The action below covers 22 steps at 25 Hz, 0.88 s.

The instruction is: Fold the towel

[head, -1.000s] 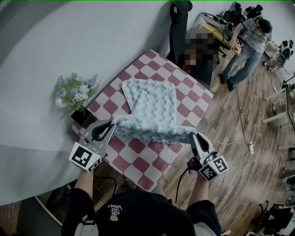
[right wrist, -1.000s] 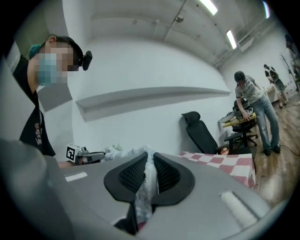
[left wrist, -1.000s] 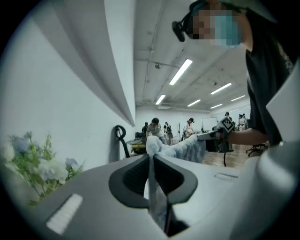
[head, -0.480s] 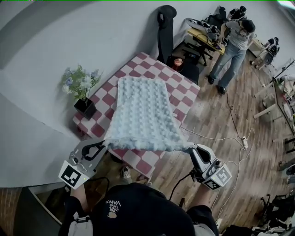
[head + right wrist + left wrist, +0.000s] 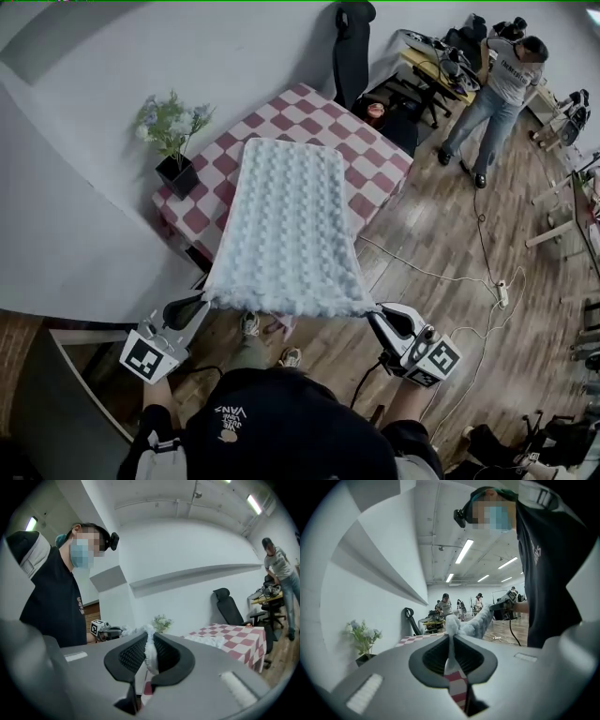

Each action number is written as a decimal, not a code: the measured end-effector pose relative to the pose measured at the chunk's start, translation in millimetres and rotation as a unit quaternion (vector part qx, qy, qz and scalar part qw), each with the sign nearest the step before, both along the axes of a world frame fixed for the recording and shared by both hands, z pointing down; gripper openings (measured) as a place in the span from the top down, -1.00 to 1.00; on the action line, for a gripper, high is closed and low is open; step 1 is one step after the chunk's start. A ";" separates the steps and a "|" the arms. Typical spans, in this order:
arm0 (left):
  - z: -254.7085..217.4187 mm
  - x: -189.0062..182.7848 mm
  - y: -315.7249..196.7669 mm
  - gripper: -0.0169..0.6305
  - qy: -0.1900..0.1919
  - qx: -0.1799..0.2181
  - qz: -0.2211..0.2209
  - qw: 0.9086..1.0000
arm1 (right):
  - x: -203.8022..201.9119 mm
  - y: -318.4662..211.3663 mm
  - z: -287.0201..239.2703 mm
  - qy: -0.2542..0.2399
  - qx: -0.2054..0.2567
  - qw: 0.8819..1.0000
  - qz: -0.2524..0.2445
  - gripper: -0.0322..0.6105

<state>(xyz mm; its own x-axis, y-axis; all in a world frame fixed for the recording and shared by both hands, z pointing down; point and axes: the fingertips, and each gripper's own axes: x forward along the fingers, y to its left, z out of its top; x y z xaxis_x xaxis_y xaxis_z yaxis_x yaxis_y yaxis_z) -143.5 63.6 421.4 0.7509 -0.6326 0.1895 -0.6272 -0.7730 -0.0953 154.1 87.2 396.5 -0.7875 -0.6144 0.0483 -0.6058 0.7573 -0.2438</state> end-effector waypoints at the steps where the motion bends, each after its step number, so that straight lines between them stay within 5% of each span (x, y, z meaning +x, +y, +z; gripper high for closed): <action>1: 0.5 -1.2 5.3 0.87 -0.001 -0.005 -0.001 1.000 | -0.2 3.0 1.4 0.000 -0.005 1.000 -0.008 0.78; 9: 8.2 -8.6 0.3 0.87 -0.005 -0.021 -0.004 1.000 | -5.4 -0.1 7.0 0.002 -0.006 1.000 -0.009 0.78; 22: 38.2 -11.2 -163.6 0.87 0.013 0.003 0.036 0.999 | -11.0 -140.2 30.1 -0.007 0.002 0.991 0.135 0.78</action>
